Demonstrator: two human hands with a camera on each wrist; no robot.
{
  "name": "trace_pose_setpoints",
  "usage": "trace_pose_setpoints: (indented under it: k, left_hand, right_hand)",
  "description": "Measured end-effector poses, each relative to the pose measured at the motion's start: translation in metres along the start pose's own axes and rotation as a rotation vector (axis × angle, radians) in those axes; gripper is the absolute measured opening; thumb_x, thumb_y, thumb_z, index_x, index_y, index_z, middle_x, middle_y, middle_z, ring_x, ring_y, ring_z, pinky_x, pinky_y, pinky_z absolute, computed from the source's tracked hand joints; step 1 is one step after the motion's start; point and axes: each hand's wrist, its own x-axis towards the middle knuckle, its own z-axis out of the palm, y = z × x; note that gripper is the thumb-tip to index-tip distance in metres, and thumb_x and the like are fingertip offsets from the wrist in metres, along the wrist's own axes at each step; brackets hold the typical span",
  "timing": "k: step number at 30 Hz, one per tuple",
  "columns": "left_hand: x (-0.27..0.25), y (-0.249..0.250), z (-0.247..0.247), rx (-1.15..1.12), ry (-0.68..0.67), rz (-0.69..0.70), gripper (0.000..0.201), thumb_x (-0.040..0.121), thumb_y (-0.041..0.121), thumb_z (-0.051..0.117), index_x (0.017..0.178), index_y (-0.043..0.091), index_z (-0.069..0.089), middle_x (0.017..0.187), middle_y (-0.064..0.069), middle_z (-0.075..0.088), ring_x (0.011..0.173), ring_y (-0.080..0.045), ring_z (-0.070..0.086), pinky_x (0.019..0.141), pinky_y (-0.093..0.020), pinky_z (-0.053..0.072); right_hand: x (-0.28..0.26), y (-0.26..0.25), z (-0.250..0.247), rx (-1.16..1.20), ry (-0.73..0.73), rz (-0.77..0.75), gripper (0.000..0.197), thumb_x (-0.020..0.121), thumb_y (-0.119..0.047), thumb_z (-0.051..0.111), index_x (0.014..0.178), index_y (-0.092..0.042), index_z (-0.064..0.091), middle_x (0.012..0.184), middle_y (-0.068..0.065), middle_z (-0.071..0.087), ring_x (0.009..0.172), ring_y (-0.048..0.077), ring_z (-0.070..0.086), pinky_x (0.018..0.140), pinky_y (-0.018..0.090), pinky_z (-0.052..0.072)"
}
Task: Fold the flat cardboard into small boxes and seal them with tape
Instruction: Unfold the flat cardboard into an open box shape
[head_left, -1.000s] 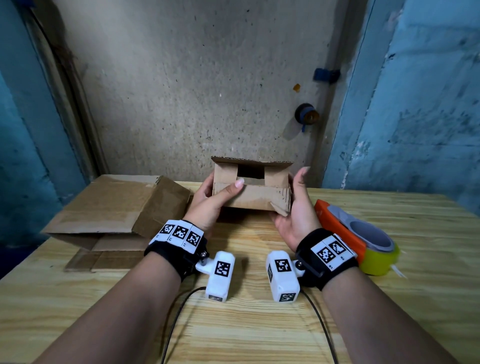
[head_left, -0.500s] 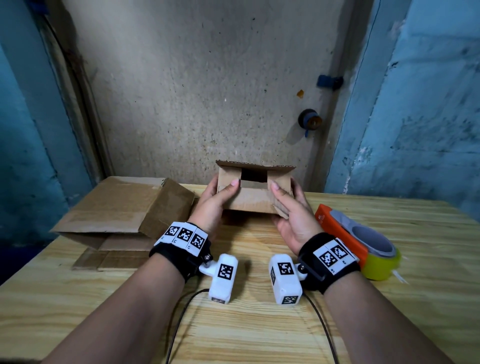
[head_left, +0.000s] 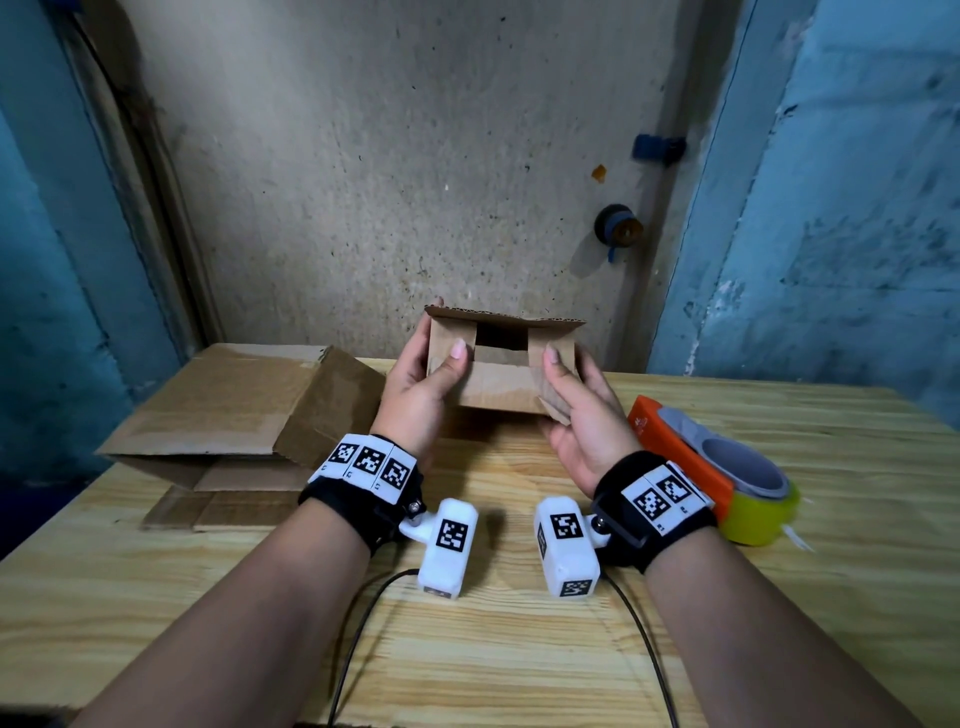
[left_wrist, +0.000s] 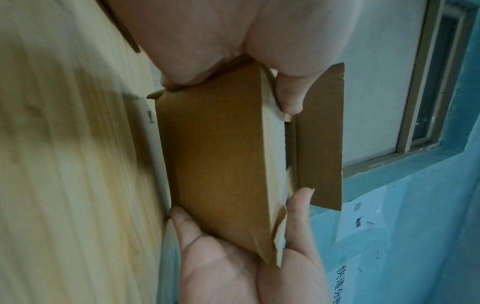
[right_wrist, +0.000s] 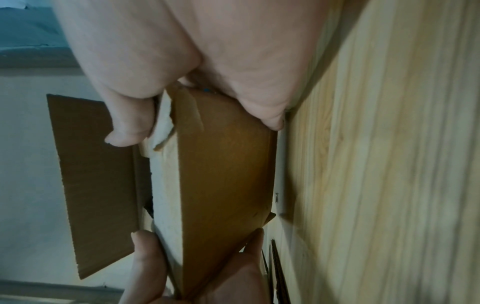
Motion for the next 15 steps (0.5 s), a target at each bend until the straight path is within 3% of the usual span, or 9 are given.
trace_pose_setpoints:
  k: [3,6,9,11,13,15]
  left_hand:
    - [0.002,-0.003,-0.003,-0.004,-0.014,0.044,0.059,0.099,0.005,0.061,0.152,0.026,0.044,0.142,0.0,0.062,0.136,-0.027,0.053,0.116,-0.053,0.039]
    - [0.003,-0.005,-0.004,-0.033,-0.034,0.042,0.053,0.097,0.005,0.062,0.146,0.021,0.051,0.141,-0.008,0.061,0.13,-0.027,0.056,0.113,-0.051,0.041]
    - [0.003,-0.005,-0.004,-0.071,-0.059,-0.018,0.046,0.098,-0.001,0.059,0.141,0.006,0.048,0.125,-0.01,0.065,0.112,-0.024,0.061,0.103,-0.045,0.047]
    - [0.003,-0.004,-0.003,-0.098,-0.065,-0.047,0.049,0.096,-0.001,0.061,0.142,0.006,0.046,0.13,-0.011,0.061,0.114,-0.024,0.06,0.105,-0.047,0.046]
    - [0.004,-0.003,-0.004,-0.12,-0.052,-0.061,0.053,0.094,0.0,0.064,0.144,0.006,0.046,0.14,-0.012,0.056,0.117,-0.024,0.06,0.107,-0.046,0.046]
    - [0.003,0.0,-0.003,-0.119,-0.048,-0.063,0.047,0.096,-0.003,0.061,0.14,0.011,0.051,0.129,-0.01,0.062,0.108,-0.022,0.064,0.095,-0.039,0.055]
  right_hand:
    - [0.0,0.001,0.0,-0.024,-0.005,-0.003,0.081,0.081,-0.039,0.086,0.153,-0.03,0.049,0.142,0.008,0.066,0.135,0.026,0.06,0.12,0.054,0.04]
    - [-0.006,-0.002,0.005,-0.057,0.015,-0.007,0.108,0.062,-0.059,0.093,0.155,-0.036,0.044,0.15,0.004,0.06,0.143,0.024,0.051,0.124,0.052,0.034]
    - [-0.011,-0.006,0.007,-0.064,0.052,-0.025,0.111,0.056,-0.068,0.078,0.156,-0.038,0.04,0.159,0.004,0.05,0.147,0.025,0.046,0.124,0.049,0.034]
    - [-0.012,-0.007,0.007,-0.065,0.067,-0.026,0.11,0.058,-0.075,0.069,0.156,-0.038,0.038,0.165,0.003,0.041,0.149,0.027,0.042,0.122,0.047,0.037]
    - [-0.011,-0.006,0.008,-0.101,0.07,-0.018,0.123,0.05,-0.092,0.065,0.157,-0.041,0.036,0.167,0.002,0.037,0.151,0.026,0.04,0.12,0.047,0.04]
    - [-0.007,-0.004,0.007,-0.12,0.078,-0.007,0.133,0.039,-0.104,0.06,0.155,-0.044,0.039,0.166,0.002,0.039,0.148,0.026,0.044,0.121,0.051,0.039]
